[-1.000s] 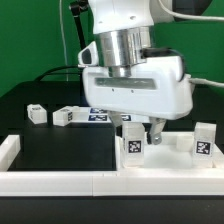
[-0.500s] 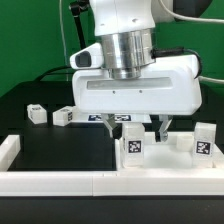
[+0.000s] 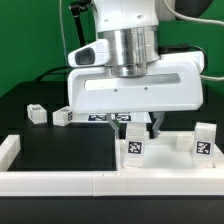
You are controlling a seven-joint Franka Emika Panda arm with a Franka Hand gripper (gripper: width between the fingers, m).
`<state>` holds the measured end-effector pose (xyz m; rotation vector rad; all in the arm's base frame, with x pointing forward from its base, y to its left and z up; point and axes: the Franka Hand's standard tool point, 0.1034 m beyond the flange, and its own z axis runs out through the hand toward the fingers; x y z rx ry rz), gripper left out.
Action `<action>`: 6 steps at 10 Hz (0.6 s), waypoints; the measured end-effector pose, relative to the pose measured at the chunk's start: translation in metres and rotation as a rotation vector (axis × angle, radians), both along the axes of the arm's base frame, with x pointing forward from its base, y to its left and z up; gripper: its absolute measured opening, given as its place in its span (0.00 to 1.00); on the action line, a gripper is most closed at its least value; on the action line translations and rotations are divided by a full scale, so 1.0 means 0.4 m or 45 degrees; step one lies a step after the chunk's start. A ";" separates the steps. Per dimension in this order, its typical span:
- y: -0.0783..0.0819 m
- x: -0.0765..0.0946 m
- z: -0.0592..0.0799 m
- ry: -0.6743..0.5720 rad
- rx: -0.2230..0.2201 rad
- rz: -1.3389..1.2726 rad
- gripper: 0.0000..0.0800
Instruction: Assemble square table
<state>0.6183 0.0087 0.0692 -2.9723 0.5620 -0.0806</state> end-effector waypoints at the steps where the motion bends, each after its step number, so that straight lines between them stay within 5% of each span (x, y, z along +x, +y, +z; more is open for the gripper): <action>1: -0.003 -0.002 -0.002 0.007 0.002 -0.048 0.37; 6: 0.010 0.005 0.003 0.149 0.095 -0.923 0.37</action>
Offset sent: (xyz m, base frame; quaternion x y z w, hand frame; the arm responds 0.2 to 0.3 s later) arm 0.0139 -0.0145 0.0098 -0.0166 -0.0144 0.2544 0.9669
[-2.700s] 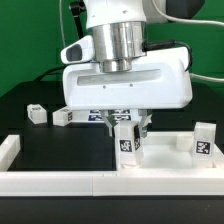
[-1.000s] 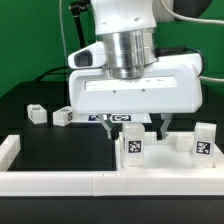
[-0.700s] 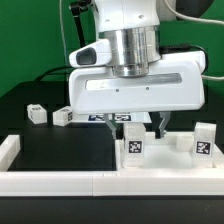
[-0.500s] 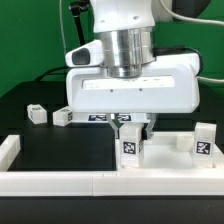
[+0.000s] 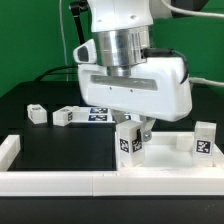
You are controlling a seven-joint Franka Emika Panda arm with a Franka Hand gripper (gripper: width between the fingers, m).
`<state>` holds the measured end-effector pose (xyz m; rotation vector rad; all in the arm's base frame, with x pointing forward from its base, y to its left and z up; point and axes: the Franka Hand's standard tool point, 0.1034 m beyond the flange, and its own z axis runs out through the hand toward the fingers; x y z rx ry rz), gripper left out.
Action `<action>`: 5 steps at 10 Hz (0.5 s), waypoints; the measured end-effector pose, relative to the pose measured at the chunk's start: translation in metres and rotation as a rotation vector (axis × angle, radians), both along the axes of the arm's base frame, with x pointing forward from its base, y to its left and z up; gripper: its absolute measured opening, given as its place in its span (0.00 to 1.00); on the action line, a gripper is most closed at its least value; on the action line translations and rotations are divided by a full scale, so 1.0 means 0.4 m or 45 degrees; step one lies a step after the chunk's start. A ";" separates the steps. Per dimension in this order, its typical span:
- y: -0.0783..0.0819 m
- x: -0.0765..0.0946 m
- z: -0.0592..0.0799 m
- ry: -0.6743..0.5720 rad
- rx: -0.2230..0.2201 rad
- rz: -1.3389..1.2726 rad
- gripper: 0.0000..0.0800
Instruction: Assemble square table
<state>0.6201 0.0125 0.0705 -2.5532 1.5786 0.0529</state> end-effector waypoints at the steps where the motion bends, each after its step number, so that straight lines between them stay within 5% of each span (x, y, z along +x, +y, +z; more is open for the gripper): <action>1: 0.007 0.004 0.005 0.043 0.049 -0.250 0.37; 2: 0.002 0.008 0.007 0.058 0.100 -0.412 0.37; 5: 0.005 0.006 0.004 0.079 0.113 -0.520 0.37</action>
Offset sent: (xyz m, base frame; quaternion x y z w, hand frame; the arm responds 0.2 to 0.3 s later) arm -0.0023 0.0023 0.0006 -0.0031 0.0126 0.1885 0.9820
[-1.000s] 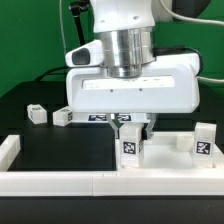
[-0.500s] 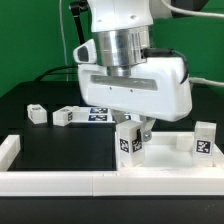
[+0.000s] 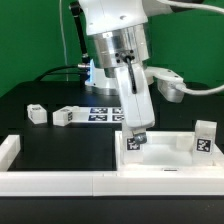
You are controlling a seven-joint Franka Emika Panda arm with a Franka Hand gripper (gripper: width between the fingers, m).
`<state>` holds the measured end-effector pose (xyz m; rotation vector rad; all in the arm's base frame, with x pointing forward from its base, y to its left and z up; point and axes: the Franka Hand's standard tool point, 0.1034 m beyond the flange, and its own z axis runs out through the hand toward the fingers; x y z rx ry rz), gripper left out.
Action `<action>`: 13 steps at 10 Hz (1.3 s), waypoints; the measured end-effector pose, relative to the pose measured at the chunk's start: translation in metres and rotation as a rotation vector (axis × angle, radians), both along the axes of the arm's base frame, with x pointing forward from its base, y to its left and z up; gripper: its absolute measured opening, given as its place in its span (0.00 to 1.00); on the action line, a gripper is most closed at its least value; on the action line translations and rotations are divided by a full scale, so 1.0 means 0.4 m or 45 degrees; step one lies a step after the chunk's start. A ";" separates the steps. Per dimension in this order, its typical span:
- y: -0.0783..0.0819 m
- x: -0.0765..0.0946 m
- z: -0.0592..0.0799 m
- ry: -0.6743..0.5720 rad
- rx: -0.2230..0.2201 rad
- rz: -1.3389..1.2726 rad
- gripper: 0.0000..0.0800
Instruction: Assemble square table
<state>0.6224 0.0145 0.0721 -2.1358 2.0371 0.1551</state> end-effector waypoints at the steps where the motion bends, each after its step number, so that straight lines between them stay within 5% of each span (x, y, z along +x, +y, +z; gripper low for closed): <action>1: -0.002 -0.002 -0.002 -0.026 -0.012 0.130 0.51; 3: -0.005 -0.005 -0.002 -0.083 -0.024 0.445 0.77; 5: -0.006 -0.006 -0.002 -0.128 -0.055 0.744 0.80; 7: -0.011 -0.007 -0.004 -0.152 -0.085 0.952 0.81; 9: -0.016 0.008 -0.002 -0.164 -0.273 1.484 0.81; 12: -0.016 0.012 -0.011 -0.196 -0.302 1.703 0.81; 13: -0.016 0.012 -0.011 -0.195 -0.301 1.692 0.66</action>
Offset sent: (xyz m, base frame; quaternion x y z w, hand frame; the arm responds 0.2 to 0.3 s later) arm -0.0027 0.0052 0.0101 -0.0560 0.0082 -0.4933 0.8680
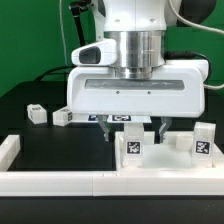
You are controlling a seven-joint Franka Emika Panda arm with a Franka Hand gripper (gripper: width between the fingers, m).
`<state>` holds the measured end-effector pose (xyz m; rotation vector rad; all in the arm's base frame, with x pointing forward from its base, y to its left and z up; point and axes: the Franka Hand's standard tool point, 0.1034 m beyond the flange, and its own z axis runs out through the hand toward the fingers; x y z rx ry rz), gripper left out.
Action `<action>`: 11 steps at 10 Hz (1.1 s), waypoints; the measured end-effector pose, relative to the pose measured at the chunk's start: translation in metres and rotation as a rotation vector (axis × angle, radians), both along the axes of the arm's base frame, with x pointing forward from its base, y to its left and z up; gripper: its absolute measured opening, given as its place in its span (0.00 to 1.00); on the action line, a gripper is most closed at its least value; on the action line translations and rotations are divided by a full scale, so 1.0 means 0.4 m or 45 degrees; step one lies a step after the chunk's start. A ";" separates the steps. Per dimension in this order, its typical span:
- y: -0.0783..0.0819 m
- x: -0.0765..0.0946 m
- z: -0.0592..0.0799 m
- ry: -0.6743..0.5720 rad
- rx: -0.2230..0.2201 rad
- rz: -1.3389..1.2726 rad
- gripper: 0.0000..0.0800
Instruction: Assemble square table
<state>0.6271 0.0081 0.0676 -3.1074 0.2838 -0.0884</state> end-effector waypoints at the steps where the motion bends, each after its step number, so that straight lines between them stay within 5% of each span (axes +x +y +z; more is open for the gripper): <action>1: 0.001 0.000 0.000 0.001 0.004 -0.041 0.48; 2: 0.001 0.000 0.000 0.002 0.017 -0.168 0.36; 5: -0.001 0.001 0.000 0.006 0.038 -0.419 0.36; 7: -0.007 -0.001 0.000 0.031 0.111 -0.863 0.36; 9: -0.016 -0.003 -0.002 0.090 0.241 -1.297 0.36; 11: -0.011 -0.005 -0.002 0.112 0.262 -1.471 0.36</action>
Offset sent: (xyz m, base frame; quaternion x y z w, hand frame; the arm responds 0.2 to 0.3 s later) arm 0.0000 0.0000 0.0000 0.0000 0.0000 0.1938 0.9810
